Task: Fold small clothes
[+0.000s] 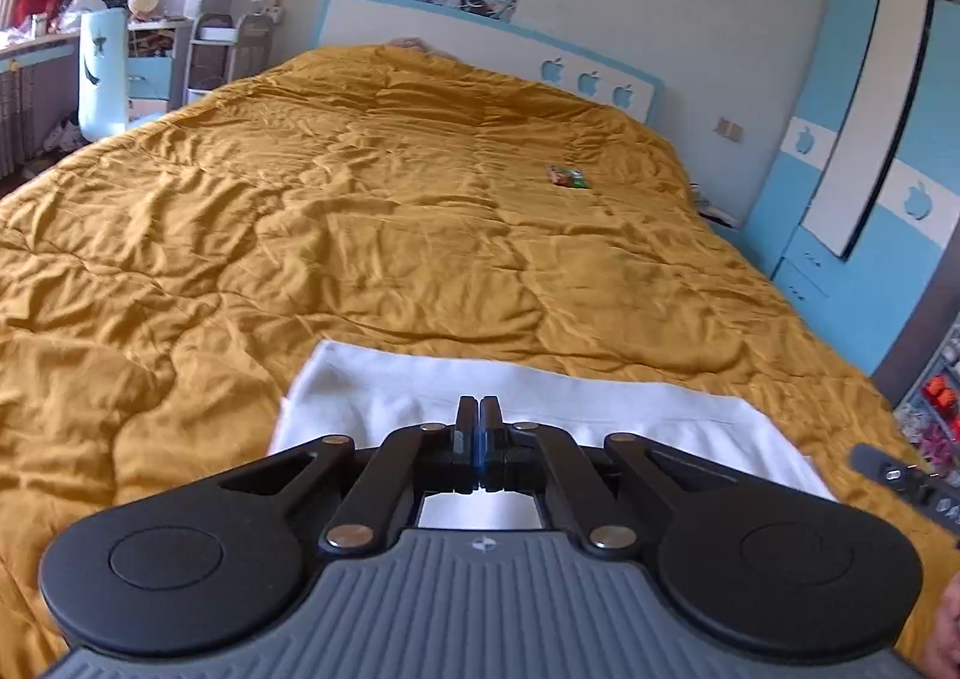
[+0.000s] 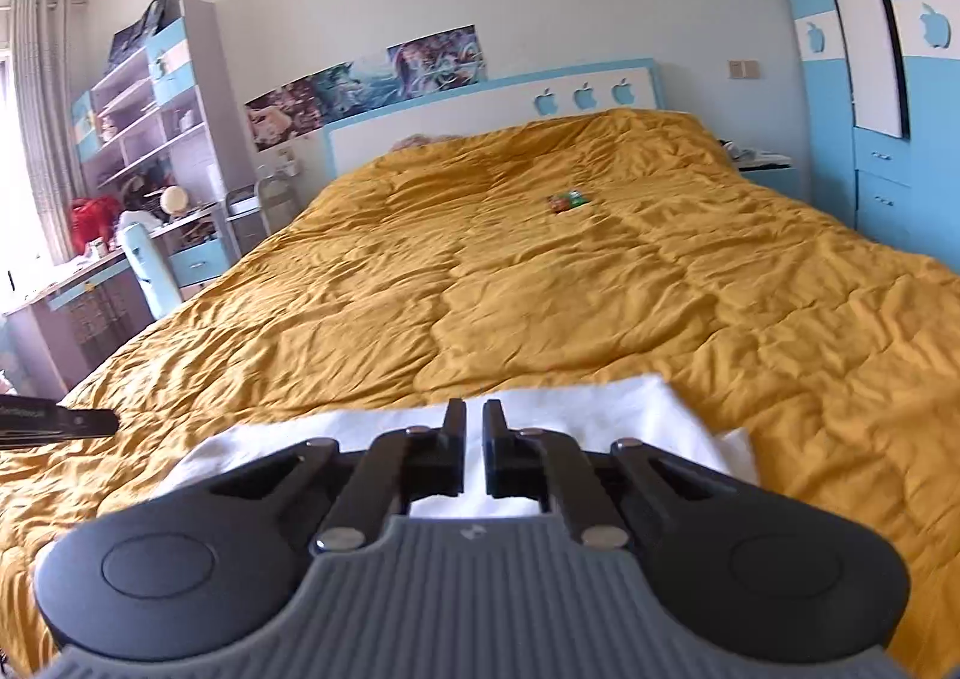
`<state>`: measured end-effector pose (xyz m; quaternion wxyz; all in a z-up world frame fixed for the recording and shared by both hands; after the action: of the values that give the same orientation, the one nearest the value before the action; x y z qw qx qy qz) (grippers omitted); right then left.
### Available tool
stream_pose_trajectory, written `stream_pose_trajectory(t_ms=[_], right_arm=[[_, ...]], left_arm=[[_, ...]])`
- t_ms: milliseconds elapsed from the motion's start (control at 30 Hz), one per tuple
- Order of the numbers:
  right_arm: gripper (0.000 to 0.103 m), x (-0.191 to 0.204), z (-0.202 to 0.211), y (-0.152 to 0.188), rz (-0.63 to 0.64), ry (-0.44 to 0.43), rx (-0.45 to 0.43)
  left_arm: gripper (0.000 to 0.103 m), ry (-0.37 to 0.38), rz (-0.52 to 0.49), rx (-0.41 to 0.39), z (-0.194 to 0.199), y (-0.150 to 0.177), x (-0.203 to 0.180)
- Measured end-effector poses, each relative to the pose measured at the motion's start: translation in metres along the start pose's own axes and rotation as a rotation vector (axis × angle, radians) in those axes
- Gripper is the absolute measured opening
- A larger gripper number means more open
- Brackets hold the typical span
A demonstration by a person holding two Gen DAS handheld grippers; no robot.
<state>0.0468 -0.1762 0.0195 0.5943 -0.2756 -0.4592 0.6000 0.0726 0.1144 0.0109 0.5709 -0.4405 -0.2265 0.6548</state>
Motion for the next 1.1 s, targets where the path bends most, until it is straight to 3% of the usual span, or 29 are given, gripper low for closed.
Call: stream_pose_trajectory(t_ms=[67,200,400,533,633,767,833,900,1000,1100], right_arm=[[0.000,0.025,0.004,0.028,0.035,-0.037,0.004],[0.000,0.063,0.005,0.078,0.181,-0.089,0.050],[0.000,0.073,0.008,0.115,0.219,-0.146,0.073],[0.000,0.056,-0.001,0.132,0.190,-0.138,0.140],[0.000,0.040,0.005,0.124,0.212,-0.066,0.102],[0.000,0.001,0.018,0.114,0.236,0.095,0.048],[0.000,-0.015,0.026,0.114,0.286,0.148,0.024],[0.000,-0.035,0.026,0.116,0.282,0.185,0.047],[0.000,-0.051,0.021,0.124,0.237,0.190,0.085],[0.000,-0.043,0.022,0.118,0.291,0.214,0.069]], left_arm=[[0.000,0.048,-0.004,-0.012,0.000,0.028,-0.020],[0.000,-0.008,-0.154,-0.015,-0.001,0.077,-0.050],[0.000,-0.010,-0.217,0.088,-0.015,0.120,-0.054],[0.002,-0.003,-0.218,0.119,-0.015,0.126,-0.046],[0.002,-0.055,-0.168,0.072,-0.002,0.116,-0.028],[0.003,-0.012,-0.072,0.045,0.017,0.107,-0.004],[0.003,-0.082,-0.089,0.019,0.021,0.109,0.002],[0.002,-0.149,-0.050,0.072,0.012,0.114,0.019],[0.003,-0.073,0.096,0.117,0.004,0.117,0.042],[0.003,-0.062,0.097,0.091,0.016,0.110,0.043]])
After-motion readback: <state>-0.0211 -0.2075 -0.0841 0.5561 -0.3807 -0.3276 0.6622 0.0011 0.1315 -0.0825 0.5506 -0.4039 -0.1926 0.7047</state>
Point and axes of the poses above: each gripper's, at about its wrist camera, not at the fingertips, and z roughly against the way its jaws point, x to its left, y to its underside, the point moved 5 cm from there along -z, roughly the way its jaws point, and after that the axes turned 3 degrees about y, right-handed, at the moved point
